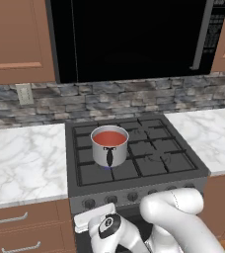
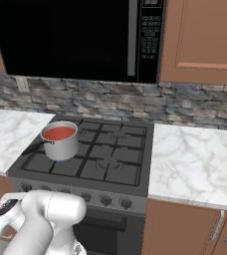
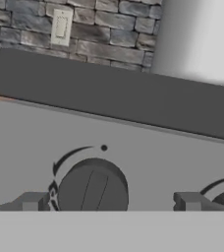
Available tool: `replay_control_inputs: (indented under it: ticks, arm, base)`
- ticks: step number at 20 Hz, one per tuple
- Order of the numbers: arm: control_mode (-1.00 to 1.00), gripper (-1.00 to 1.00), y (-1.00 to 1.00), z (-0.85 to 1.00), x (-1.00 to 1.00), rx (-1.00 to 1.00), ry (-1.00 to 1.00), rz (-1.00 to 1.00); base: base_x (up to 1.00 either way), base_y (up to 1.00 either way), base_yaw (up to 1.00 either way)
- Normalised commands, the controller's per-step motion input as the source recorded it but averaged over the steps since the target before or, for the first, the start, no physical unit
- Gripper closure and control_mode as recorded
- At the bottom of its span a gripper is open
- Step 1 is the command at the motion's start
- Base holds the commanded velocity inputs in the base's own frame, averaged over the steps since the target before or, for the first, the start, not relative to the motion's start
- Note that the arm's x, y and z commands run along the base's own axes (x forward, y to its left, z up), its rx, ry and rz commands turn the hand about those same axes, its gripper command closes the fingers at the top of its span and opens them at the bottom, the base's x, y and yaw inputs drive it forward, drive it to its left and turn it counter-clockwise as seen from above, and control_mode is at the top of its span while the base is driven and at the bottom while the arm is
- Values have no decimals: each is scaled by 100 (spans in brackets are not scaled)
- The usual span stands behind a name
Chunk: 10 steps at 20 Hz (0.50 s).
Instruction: Wait until the marinara sauce is simmered to a deep red color and then turn off the stove.
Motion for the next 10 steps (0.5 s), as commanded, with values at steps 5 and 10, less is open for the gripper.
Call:
replay_control_inputs:
  ticks: [5,10]
  arm:
    - [-100,-100,1,-8,5,0,0,0]
    - [-100,-100,12,-7,0,0,0,0]
  base:
    - [0,0,0]
    - [0,0,0]
